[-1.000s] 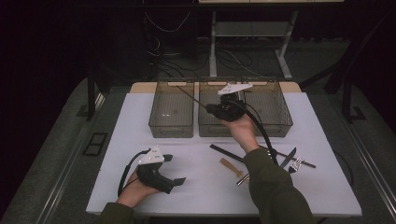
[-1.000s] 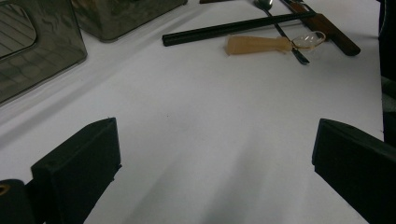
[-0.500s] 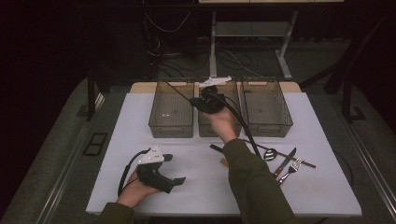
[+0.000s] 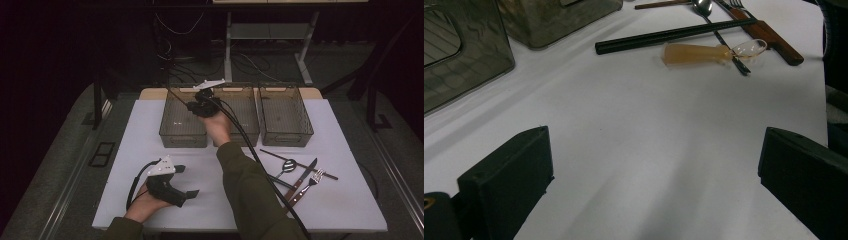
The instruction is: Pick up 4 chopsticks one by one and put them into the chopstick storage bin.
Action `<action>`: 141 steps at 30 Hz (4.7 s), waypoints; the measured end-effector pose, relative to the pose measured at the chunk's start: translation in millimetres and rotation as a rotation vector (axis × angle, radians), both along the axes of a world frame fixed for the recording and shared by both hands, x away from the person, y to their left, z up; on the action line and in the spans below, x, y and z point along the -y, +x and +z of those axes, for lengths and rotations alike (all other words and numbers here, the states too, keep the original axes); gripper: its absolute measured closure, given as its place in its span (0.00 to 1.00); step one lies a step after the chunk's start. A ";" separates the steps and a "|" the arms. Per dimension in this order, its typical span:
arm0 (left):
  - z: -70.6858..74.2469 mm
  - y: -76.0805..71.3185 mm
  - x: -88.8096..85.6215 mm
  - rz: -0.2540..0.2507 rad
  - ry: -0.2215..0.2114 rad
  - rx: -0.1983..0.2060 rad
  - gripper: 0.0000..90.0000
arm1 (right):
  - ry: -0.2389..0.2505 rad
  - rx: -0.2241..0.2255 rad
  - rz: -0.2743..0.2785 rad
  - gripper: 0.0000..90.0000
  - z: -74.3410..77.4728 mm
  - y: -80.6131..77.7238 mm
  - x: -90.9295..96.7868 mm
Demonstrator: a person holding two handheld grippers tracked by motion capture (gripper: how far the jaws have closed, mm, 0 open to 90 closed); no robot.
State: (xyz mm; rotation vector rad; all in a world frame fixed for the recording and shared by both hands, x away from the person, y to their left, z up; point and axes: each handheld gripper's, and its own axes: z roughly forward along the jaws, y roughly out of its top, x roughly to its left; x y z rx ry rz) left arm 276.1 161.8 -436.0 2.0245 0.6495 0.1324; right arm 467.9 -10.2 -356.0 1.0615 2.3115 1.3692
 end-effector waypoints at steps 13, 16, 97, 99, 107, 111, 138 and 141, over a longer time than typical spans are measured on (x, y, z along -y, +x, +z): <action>0.5 0.4 -1.4 -0.008 -0.013 0.001 0.01 | -0.093 -0.075 -0.204 0.95 -18.1 17.3 -26.9; 0.6 0.4 -1.3 -0.008 -0.016 0.000 0.01 | -0.120 -0.093 -0.220 0.95 -21.2 19.5 -28.2; -2.1 1.4 -5.7 0.004 -0.001 0.015 0.01 | -0.048 -0.017 0.056 0.28 -20.4 -112.2 259.9; -1.5 0.8 -5.9 0.005 -0.004 0.017 0.01 | -0.044 -0.017 0.037 0.29 -19.6 -115.1 270.1; -1.3 0.4 -4.9 0.007 -0.006 0.014 0.01 | -0.057 -0.045 -0.006 0.37 -27.2 -127.1 307.6; -1.3 0.0 -4.0 0.000 -0.009 0.015 0.01 | -0.059 -0.047 -0.019 0.40 -27.9 -132.4 321.6; -3.3 -1.3 -0.9 -0.002 0.041 0.035 0.01 | -0.164 -0.146 0.021 0.76 -65.1 -148.0 365.6; -3.3 -1.8 -0.6 -0.001 0.041 0.036 0.01 | -0.189 -0.164 0.035 0.79 -69.4 -145.4 363.2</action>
